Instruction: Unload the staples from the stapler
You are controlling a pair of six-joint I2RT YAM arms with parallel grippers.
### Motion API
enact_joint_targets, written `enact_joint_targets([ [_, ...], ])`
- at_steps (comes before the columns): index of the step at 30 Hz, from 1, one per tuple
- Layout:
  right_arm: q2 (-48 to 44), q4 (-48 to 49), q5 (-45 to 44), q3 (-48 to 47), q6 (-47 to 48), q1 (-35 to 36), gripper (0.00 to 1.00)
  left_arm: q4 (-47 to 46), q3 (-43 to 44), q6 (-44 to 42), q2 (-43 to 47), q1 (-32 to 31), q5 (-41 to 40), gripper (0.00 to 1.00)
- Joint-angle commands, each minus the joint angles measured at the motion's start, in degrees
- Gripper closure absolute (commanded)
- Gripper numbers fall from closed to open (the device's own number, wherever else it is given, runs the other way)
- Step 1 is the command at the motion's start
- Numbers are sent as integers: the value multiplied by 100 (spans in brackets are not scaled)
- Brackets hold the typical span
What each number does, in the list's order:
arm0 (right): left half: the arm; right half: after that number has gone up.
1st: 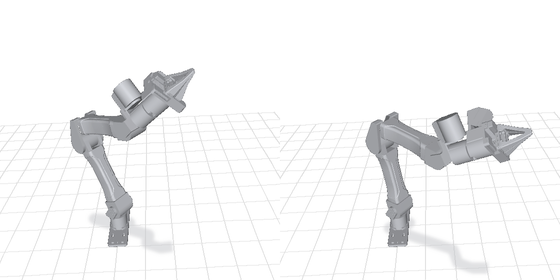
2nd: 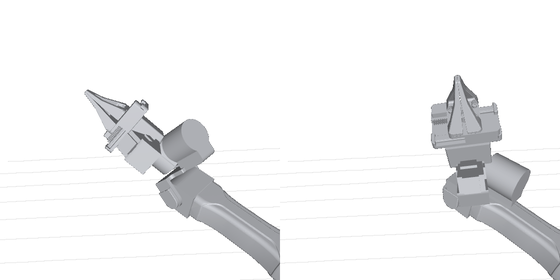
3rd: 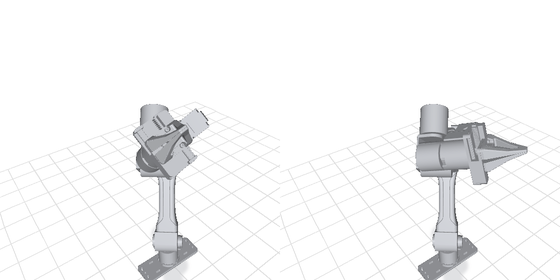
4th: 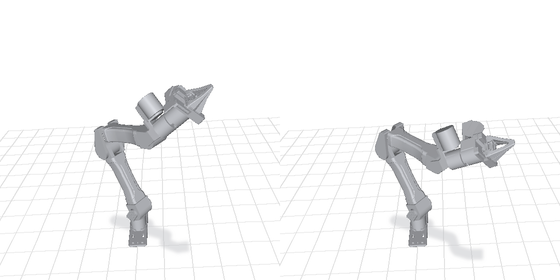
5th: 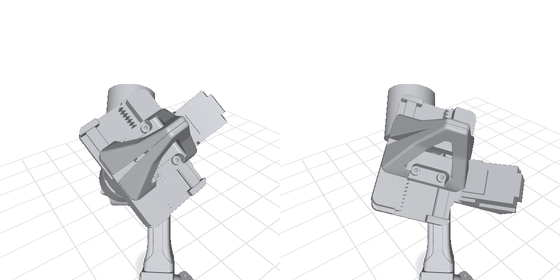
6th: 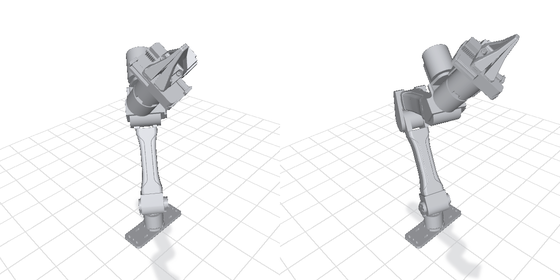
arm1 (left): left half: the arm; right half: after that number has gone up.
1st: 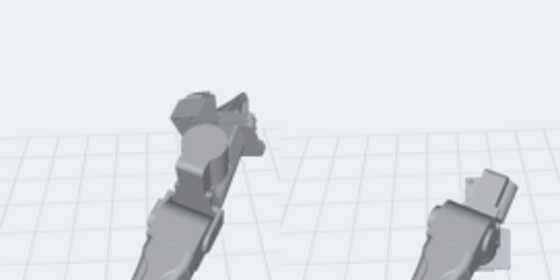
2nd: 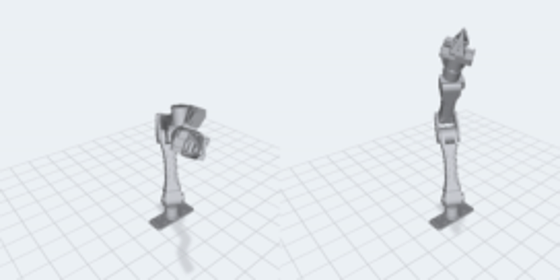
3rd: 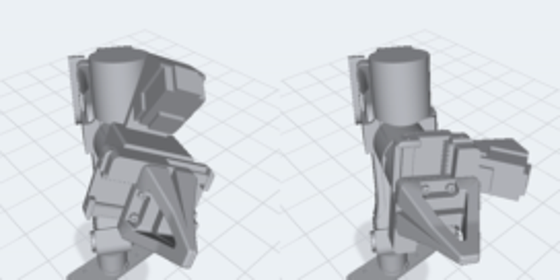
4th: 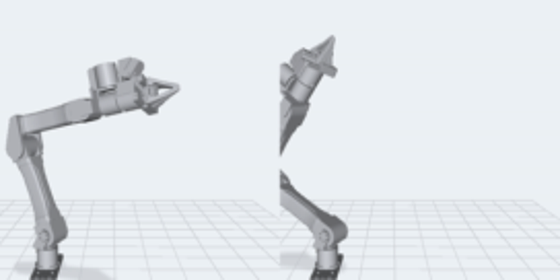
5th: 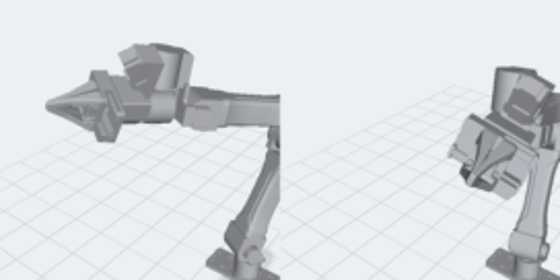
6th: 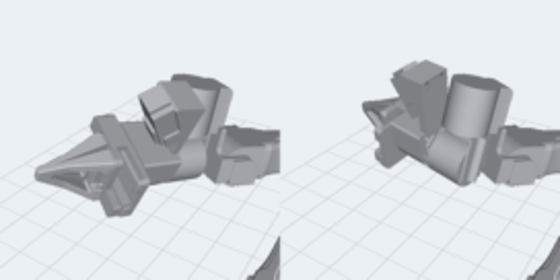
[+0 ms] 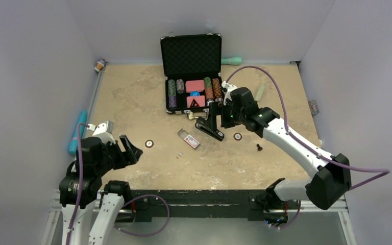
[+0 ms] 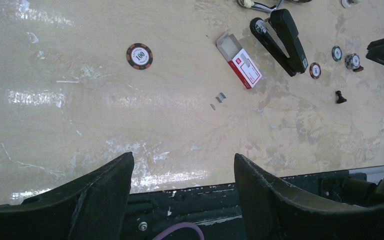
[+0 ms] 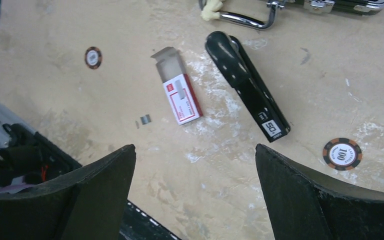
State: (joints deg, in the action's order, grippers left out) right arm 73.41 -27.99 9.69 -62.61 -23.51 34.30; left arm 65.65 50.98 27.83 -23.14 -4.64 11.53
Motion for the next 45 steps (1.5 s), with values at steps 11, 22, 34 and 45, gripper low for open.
enact_joint_targets([
  [11, 1848, 584, -1388, -394, 232, 19, 6, -140, -5, -94, 88, -37, 33, 23],
  [22, 2733, 599, -1129, -825, 382, 15, 9, -135, -6, -102, 33, -37, 54, 23],
  [34, 2811, 381, -743, -800, 198, 18, 56, -149, -17, -103, 33, -37, 70, 24],
  [45, 2291, -45, -957, -606, -259, 19, 58, -166, -22, -112, 55, -37, 92, 24],
])
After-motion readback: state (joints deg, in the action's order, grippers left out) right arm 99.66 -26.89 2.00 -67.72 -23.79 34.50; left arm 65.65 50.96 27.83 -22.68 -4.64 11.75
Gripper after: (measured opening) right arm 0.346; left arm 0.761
